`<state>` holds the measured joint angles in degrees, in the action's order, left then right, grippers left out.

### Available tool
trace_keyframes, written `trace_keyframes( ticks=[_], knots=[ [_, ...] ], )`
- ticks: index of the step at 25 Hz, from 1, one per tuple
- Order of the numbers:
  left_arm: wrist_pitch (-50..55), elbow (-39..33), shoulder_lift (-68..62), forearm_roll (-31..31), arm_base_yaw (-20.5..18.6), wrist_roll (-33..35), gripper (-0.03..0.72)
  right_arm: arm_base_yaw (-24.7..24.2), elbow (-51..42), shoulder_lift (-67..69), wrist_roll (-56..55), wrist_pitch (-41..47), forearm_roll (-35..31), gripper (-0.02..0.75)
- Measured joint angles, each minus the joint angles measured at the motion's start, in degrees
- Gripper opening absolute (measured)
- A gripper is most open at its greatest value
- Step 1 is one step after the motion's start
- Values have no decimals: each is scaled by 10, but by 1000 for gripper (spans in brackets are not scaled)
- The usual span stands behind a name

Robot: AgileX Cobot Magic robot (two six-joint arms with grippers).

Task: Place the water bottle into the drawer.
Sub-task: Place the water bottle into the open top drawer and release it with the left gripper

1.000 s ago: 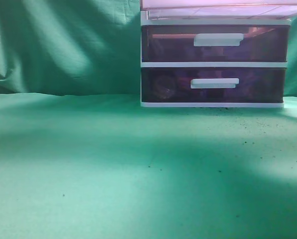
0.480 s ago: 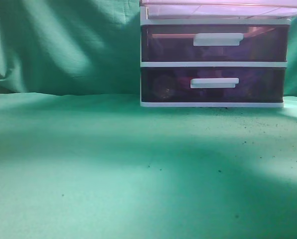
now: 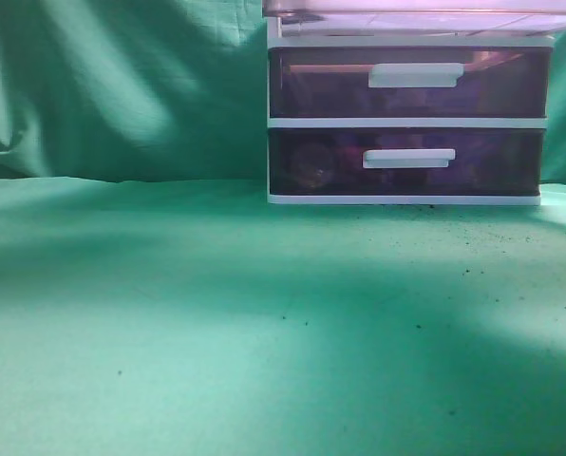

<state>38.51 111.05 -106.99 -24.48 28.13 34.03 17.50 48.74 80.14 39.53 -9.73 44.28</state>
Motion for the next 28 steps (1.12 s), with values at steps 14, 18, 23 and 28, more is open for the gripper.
trace_keyframes(
  ticks=[14, 18, 23, 28],
  knots=[
    [-26, 1, -6, -277, -1, 150, 558, 0, -1, 1, -13, 5, 3, 85],
    [-35, 2, -27, -434, -1, 283, 566, 0, -1, 1, -28, 5, 4, 85],
    [-46, 2, -84, -624, 0, 446, 540, 0, -1, 1, -33, 5, 6, 85],
    [-48, 25, -142, -744, 33, 603, 540, 0, -1, 1, -50, 5, 13, 85]
  ],
)
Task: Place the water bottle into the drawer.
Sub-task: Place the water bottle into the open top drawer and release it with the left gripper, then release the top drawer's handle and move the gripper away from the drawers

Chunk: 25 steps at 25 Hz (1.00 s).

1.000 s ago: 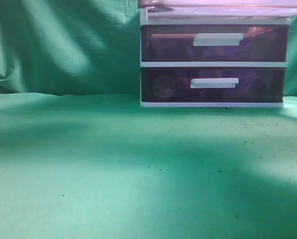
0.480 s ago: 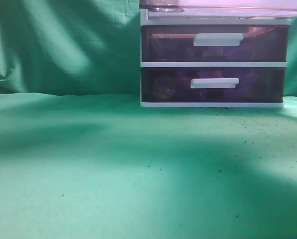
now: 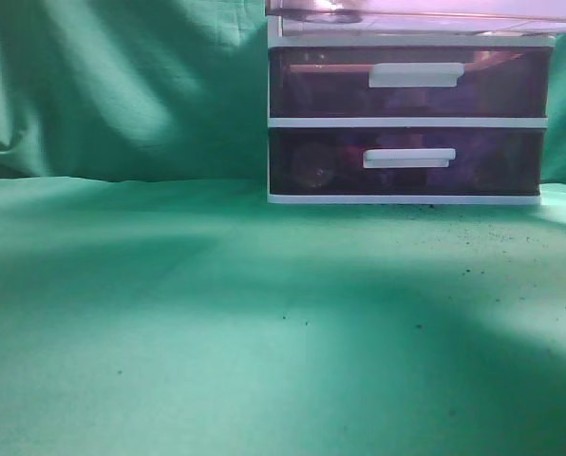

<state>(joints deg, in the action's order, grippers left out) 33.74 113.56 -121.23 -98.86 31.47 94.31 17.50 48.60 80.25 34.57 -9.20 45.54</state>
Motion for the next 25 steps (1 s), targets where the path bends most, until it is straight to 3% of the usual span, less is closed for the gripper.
trace_keyframes(
  ticks=[4, 7, 10, 11, 12, 14, 18, 20, 22, 25],
  knots=[
    [-9, 61, -36, -11, 50, 65, 540, 0, 0, 0, -15, -1, 1, 85],
    [-32, 97, -52, -11, 61, 101, 540, 0, 0, -1, -19, -2, 2, 85],
    [-89, 113, -51, 0, 61, 99, 540, 0, 0, -1, -19, 1, 3, 85],
    [-106, 114, -47, 30, 59, 73, 540, 0, 0, -1, -19, 2, 3, 85],
    [-119, 114, -44, 69, 55, 35, 540, 0, 0, -1, -19, 2, 3, 85],
    [-123, 114, -36, 207, 50, -86, 540, 0, 0, -1, -18, 2, 3, 85],
    [-32, 114, -6, 542, 45, -365, 312, 0, 0, -1, 27, 3, -4, 85],
    [49, 114, 14, 687, 45, -469, 147, 0, 0, -1, 51, 2, -11, 85],
    [111, 114, 38, 823, 46, -567, 51, 0, 0, -1, 62, -4, -14, 85],
    [171, 114, 82, 973, 46, -753, 57, -2, 0, -1, 76, -19, -18, 85]
  ],
)
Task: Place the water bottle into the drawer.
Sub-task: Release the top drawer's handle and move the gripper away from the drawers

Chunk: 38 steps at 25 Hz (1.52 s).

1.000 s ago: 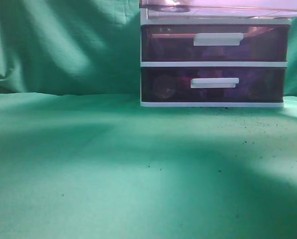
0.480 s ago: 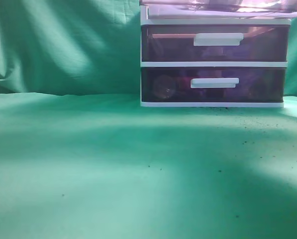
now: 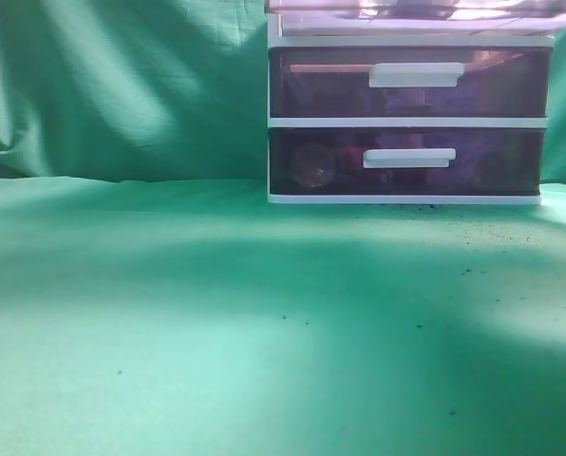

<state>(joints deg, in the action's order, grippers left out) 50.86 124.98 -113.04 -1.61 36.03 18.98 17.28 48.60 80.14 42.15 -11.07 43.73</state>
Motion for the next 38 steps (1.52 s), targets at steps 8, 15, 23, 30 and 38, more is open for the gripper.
trace_keyframes(
  ticks=[8, 15, 23, 30, 38],
  knots=[
    [189, 2, 156, 111, -1, -172, 57, -28, 93, 62, 12, 5, 5, 85],
    [218, -64, 249, 32, -1, -162, 57, -34, 220, 178, 14, 4, 6, 85],
    [115, -354, 407, 33, -1, -192, 57, -34, 278, 228, 17, 1, -8, 85],
    [31, -524, 544, 33, -1, -224, 57, -37, 278, 228, 18, -8, -15, 85],
    [28, -574, 610, 22, -1, -237, 57, -46, 278, 230, 19, -21, -15, 85]
  ],
)
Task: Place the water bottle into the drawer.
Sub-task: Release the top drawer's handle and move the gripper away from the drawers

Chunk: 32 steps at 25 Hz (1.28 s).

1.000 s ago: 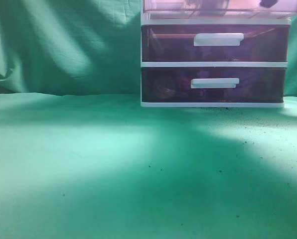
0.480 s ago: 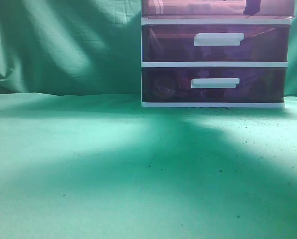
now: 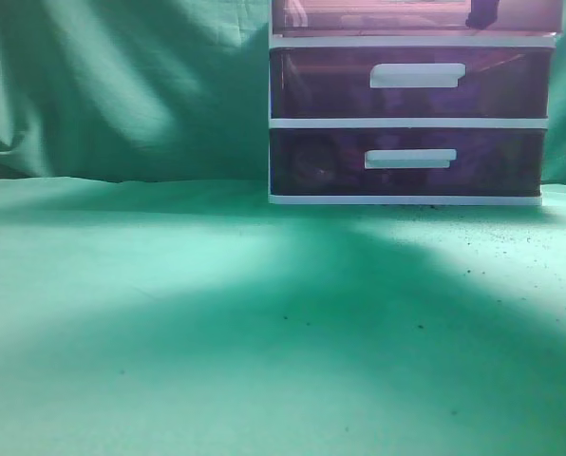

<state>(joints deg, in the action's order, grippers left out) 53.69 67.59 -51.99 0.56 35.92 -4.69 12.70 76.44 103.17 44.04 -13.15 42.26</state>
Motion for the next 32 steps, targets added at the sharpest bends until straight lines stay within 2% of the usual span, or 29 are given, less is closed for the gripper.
trace_keyframes(
  ticks=[1, 2, 3, 6, 9, 15, 21, 29, 32],
  knots=[
    [0, 0, 2, -1, 0, 0, 57, 0, 0, 0, -1, -4, 0, 85],
    [0, -1, 4, -2, 0, 0, 57, 0, 0, 0, -7, -6, 0, 161],
    [0, -1, 4, -2, 0, 0, 57, 0, 0, 0, -14, -9, -2, 201],
    [1, -1, 4, -3, 0, 0, 57, 4, 6, 0, -33, -13, -6, 386],
    [7, -1, 4, -4, 0, -5, 57, 14, 6, 2, -51, 6, -6, 522],
    [23, -1, 4, -5, 0, -13, 57, 41, 6, 0, -65, 23, -11, 522],
    [25, -1, 4, -5, 0, -13, 57, 49, -13, -11, -76, 19, -12, 522],
    [24, -1, 4, 10, 0, -13, 57, 76, -61, -99, -213, 40, -13, 522],
    [6, -1, 7, 10, 0, -4, 57, 112, -79, -158, -319, 103, -15, 398]
  ],
)
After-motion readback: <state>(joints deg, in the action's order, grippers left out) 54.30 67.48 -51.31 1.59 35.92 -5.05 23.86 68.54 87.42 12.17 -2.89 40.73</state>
